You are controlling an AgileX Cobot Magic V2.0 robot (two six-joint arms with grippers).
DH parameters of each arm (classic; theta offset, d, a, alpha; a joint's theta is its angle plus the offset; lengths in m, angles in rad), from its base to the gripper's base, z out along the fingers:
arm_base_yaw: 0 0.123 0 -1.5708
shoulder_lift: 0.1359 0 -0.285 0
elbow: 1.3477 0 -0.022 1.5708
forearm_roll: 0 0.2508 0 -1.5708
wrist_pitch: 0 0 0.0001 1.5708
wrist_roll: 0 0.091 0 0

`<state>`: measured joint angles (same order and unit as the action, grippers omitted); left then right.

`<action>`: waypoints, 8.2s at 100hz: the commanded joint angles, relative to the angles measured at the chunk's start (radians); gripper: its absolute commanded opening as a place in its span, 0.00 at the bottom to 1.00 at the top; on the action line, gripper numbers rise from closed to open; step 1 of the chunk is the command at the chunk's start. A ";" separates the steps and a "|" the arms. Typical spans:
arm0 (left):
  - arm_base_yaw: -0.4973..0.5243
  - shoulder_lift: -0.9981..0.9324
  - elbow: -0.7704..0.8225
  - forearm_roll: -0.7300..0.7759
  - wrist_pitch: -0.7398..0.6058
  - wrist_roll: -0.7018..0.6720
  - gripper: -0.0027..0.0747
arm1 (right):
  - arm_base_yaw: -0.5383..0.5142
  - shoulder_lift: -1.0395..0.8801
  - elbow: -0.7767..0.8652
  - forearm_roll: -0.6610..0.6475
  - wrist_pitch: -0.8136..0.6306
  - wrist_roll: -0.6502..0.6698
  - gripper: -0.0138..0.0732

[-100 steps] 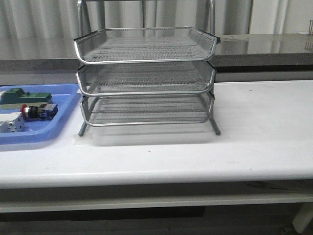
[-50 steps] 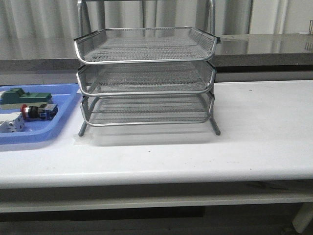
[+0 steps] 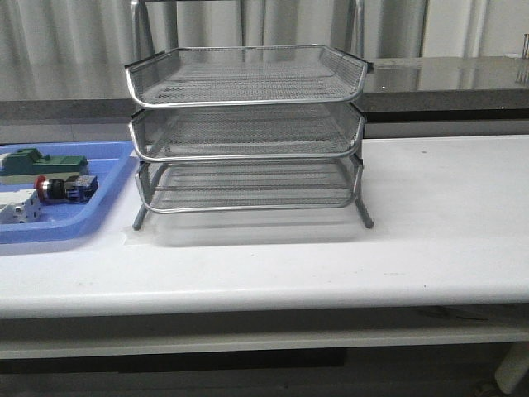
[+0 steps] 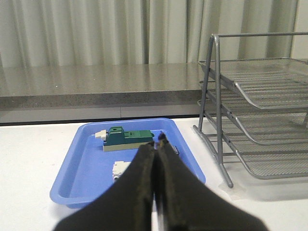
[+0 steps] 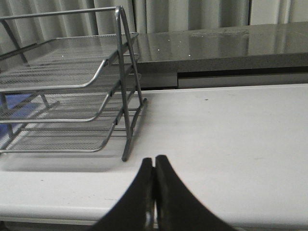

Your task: Place button on rack with both arms

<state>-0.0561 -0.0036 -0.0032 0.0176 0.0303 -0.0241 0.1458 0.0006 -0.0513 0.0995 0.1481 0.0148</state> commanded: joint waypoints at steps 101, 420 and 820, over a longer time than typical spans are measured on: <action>-0.006 -0.032 0.056 -0.008 -0.087 -0.005 0.01 | -0.008 0.952 -0.663 0.124 0.302 -0.003 0.08; -0.006 -0.032 0.056 -0.008 -0.087 -0.005 0.01 | 0.124 1.754 -1.132 0.792 0.107 -0.015 0.32; -0.006 -0.032 0.056 -0.008 -0.087 -0.005 0.01 | 0.071 0.559 -0.750 -0.204 0.812 0.136 0.66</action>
<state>-0.0561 -0.0036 -0.0032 0.0176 0.0303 -0.0241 0.2238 0.6095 -0.7649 -0.0794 0.9832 0.1464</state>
